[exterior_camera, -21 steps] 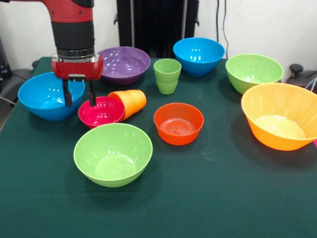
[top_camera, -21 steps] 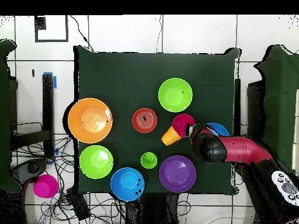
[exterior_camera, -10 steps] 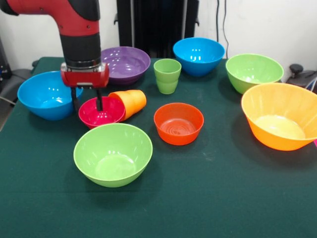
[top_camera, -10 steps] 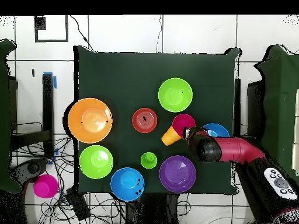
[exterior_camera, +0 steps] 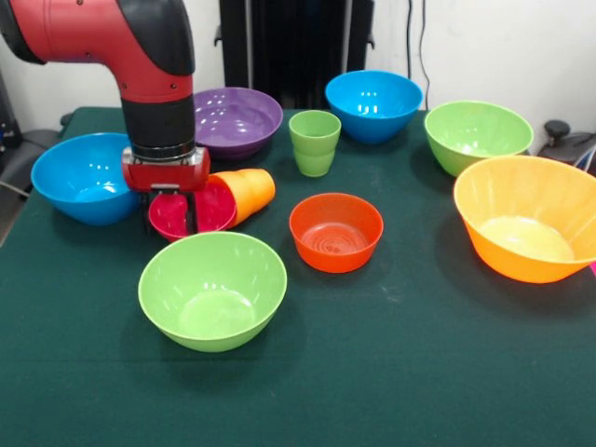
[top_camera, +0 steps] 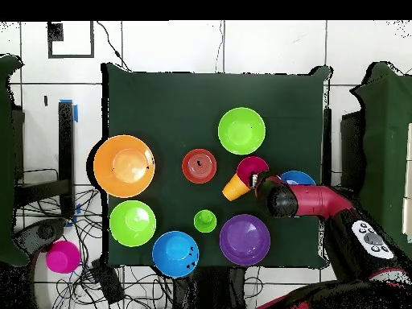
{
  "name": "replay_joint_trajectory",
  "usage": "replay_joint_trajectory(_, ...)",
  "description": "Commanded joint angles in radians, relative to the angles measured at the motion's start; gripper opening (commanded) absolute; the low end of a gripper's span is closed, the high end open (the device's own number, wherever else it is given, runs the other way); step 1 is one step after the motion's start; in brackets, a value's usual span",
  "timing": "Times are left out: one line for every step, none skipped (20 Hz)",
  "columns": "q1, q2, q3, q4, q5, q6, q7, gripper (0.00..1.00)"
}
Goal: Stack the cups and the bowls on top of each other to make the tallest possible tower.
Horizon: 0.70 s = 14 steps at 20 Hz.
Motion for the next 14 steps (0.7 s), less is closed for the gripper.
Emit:
replay_joint_trajectory(0.061,0.114,-0.053,-0.152,-0.027,-0.062,0.09,1.0)
replay_joint_trajectory(0.058,0.118,-0.049,-0.154,-0.023,-0.059,0.083,1.0)
replay_joint_trajectory(0.054,0.121,-0.046,-0.156,-0.021,-0.057,0.076,1.0)
replay_joint_trajectory(0.055,0.122,-0.046,-0.157,-0.019,-0.057,0.075,1.0)
replay_joint_trajectory(0.056,0.122,-0.047,-0.156,-0.017,-0.057,0.074,1.0)
replay_joint_trajectory(0.056,0.12,-0.049,-0.154,-0.017,-0.061,0.076,1.0)
replay_joint_trajectory(0.054,0.116,-0.05,-0.15,-0.017,-0.065,0.077,1.0)
replay_joint_trajectory(0.053,0.116,-0.048,-0.149,-0.02,-0.074,0.076,1.0)
replay_joint_trajectory(0.052,0.115,-0.047,-0.148,-0.024,-0.082,0.074,1.0)
replay_joint_trajectory(0.05,0.115,-0.045,-0.147,-0.028,-0.09,0.073,1.0)
replay_joint_trajectory(0.051,0.114,-0.045,-0.145,-0.033,-0.102,0.071,0.0)
replay_joint_trajectory(0.049,0.112,-0.043,-0.143,-0.033,-0.097,0.067,0.0)
replay_joint_trajectory(0.048,0.111,-0.042,-0.14,-0.033,-0.093,0.063,0.0)
replay_joint_trajectory(0.047,0.109,-0.04,-0.138,-0.033,-0.089,0.059,0.0)
